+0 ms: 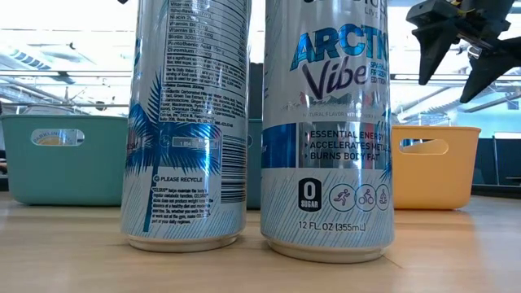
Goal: Sort soda cans
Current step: Put the top left black soda can into the blue bin
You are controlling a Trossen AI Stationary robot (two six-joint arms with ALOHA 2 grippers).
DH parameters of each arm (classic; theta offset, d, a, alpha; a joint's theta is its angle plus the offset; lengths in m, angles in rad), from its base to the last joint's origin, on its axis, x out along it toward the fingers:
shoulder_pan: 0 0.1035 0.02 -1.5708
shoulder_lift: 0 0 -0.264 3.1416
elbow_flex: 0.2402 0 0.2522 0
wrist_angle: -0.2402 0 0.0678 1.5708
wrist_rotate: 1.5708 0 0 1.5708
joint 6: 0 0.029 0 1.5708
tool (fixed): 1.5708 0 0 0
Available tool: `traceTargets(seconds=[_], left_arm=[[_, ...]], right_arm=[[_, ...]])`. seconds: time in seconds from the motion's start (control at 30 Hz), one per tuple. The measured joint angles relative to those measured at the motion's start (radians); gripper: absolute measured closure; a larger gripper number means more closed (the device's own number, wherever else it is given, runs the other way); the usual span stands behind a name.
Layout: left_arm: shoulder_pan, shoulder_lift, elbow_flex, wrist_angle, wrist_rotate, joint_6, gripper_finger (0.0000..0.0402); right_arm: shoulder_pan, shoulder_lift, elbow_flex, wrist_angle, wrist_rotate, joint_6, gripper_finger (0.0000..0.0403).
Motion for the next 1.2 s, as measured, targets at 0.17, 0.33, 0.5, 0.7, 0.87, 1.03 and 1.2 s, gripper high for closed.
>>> traceTargets(seconds=[0.17, 0.33, 0.5, 0.7, 0.87, 1.03, 1.2], left_arm=[[0.000, 0.000, 0.000, 0.000, -0.002, 0.000, 0.0085], [0.000, 0.000, 0.000, 0.000, 0.000, 0.000, 0.0049], [0.003, 0.007, 0.000, -0.012, 0.001, -0.059, 0.0045], [0.111, 0.028, 0.000, -0.210, 0.016, -0.226, 0.0045], [0.251, 0.066, 0.000, -0.316, 0.111, -0.291, 0.0045], [0.366, 0.133, 0.000, -0.320, 0.223, -0.205, 0.0045], [0.444, 0.221, 0.000, -0.321, 0.322, -0.136, 0.0045]], right_arm=[[0.000, 0.000, 0.000, 0.000, 0.000, 0.000, 0.0030], [0.000, 0.000, 0.000, 0.001, 0.000, 0.001, 0.0030], [0.000, 0.000, 0.000, 0.018, 0.000, 0.001, 0.0030], [0.000, 0.000, 0.000, 0.031, 0.018, -0.009, 0.0030], [0.000, 0.000, 0.000, 0.035, 0.022, -0.010, 0.0030], [0.000, 0.000, 0.000, 0.040, 0.022, -0.014, 0.0030], [0.000, 0.000, 0.000, 0.050, 0.022, -0.013, 0.0030]])
